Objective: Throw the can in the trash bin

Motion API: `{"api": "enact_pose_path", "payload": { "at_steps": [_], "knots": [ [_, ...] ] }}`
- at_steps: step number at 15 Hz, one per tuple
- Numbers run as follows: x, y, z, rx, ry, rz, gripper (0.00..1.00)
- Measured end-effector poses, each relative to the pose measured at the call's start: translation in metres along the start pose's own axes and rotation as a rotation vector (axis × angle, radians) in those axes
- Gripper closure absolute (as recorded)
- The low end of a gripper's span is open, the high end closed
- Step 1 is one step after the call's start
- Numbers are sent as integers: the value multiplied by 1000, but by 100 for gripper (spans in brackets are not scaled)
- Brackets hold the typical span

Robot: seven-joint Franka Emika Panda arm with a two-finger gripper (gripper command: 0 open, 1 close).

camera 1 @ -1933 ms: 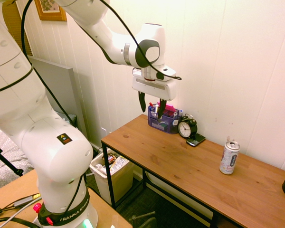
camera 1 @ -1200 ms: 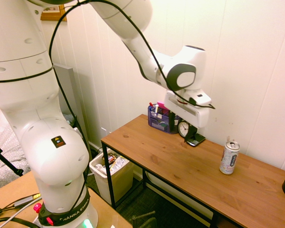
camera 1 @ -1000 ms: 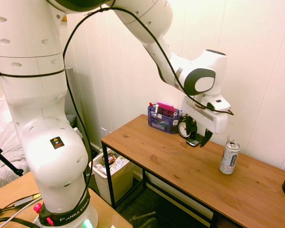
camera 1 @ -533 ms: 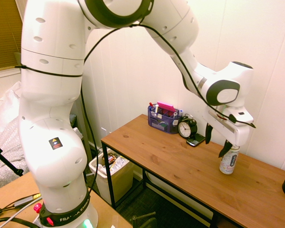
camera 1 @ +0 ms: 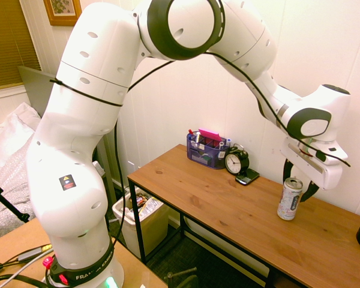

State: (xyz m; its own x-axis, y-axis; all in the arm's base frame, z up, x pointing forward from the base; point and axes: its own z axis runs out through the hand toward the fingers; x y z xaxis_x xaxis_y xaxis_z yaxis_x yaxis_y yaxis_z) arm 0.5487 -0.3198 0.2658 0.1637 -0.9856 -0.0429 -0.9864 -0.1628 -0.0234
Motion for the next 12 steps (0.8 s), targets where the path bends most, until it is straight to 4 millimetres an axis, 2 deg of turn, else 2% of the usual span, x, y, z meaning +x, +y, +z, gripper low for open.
{"api": "enact_pose_path", "payload": {
  "at_steps": [4, 9, 12],
  "knots": [
    [0, 4, 5, -15, -20, -5, 100],
    [-13, -7, 9, -20, -24, -35, 100],
    [-13, -7, 9, -19, -23, -35, 100]
  ]
}}
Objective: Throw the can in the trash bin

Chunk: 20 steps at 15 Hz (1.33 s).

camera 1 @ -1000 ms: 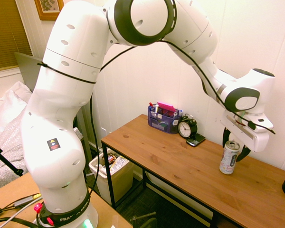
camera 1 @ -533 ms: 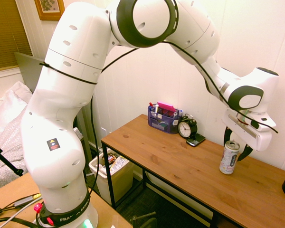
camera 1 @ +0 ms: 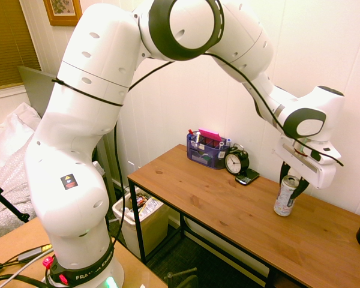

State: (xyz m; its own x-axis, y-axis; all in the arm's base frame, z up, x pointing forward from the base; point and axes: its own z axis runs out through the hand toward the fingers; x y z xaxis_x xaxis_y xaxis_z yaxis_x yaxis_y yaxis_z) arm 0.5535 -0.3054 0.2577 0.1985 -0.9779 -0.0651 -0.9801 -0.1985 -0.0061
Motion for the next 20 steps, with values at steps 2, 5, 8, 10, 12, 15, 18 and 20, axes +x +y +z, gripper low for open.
{"api": "enact_pose_path", "payload": {
  "at_steps": [2, 5, 8, 10, 12, 15, 18, 20],
  "knots": [
    [-3, -1, -3, 7, 6, -13, 100],
    [-55, -7, -29, 51, 41, -107, 100],
    [-170, -27, -64, 96, 80, -279, 100],
    [-287, -49, -100, 127, 123, -405, 100],
    [-414, -64, -130, 155, 131, -530, 100],
    [-532, -82, -124, 126, 101, -682, 100],
    [-578, -103, -111, 67, 70, -778, 100],
    [-605, -107, -107, 38, 52, -840, 100]
  ]
}}
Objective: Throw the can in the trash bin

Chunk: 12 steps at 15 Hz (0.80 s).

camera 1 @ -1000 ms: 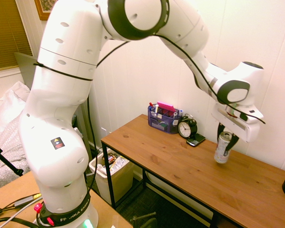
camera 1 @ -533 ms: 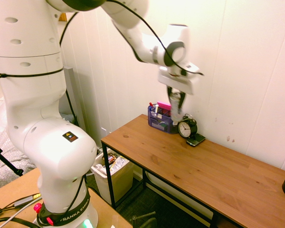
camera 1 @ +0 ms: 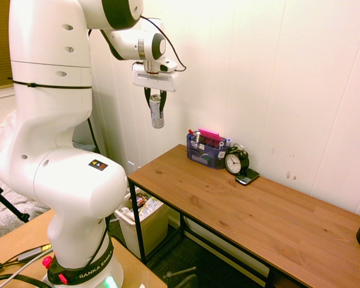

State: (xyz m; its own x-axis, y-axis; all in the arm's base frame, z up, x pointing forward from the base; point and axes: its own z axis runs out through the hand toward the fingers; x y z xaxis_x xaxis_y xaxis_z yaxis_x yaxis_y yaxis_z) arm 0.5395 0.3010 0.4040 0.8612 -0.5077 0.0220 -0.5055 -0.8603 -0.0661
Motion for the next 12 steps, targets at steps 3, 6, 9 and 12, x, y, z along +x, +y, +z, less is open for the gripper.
{"api": "enact_pose_path", "payload": {
  "at_steps": [3, 6, 9, 12],
  "knots": [
    [-27, -33, 8, -17, -36, -74, 100],
    [-35, -53, 1, -25, -50, -126, 100],
    [-42, -63, -8, -32, -48, -192, 0],
    [-52, -71, -10, -41, -36, -232, 0]
  ]
}}
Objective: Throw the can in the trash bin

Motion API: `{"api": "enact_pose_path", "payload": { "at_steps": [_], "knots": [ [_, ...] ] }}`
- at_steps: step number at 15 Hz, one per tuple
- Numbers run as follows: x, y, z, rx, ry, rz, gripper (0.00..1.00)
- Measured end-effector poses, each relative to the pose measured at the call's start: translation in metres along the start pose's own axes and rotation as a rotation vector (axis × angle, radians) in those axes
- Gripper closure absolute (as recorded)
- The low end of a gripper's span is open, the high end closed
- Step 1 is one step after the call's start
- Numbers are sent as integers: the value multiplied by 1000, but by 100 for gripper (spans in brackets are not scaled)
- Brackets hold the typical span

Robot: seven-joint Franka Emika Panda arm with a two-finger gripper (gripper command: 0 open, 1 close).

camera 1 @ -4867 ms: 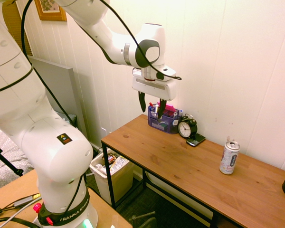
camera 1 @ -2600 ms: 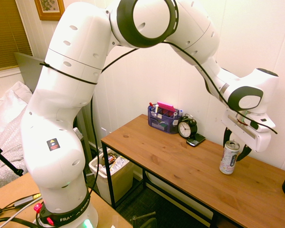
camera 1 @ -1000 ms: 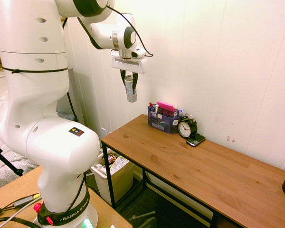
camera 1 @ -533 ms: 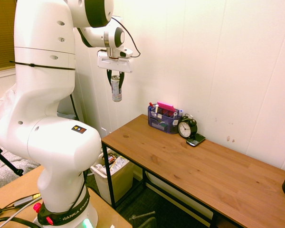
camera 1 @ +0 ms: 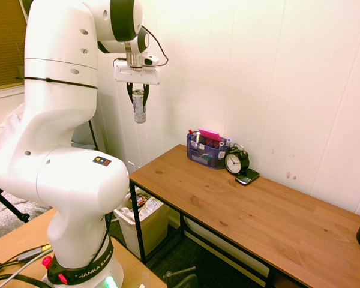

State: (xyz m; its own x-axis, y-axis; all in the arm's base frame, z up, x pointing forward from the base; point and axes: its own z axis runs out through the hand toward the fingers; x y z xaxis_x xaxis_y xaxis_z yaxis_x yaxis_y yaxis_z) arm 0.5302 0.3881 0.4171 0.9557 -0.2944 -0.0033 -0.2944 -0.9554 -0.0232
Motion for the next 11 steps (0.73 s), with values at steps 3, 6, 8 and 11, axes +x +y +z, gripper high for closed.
{"api": "enact_pose_path", "payload": {
  "at_steps": [3, 6, 8, 11],
  "knots": [
    [0, 0, 0, 0, 2, -13, 0],
    [0, -1, -1, 1, 4, -19, 0],
    [2, 0, -2, 4, 6, -18, 0],
    [26, 18, -7, 10, 28, 31, 0]
  ]
}}
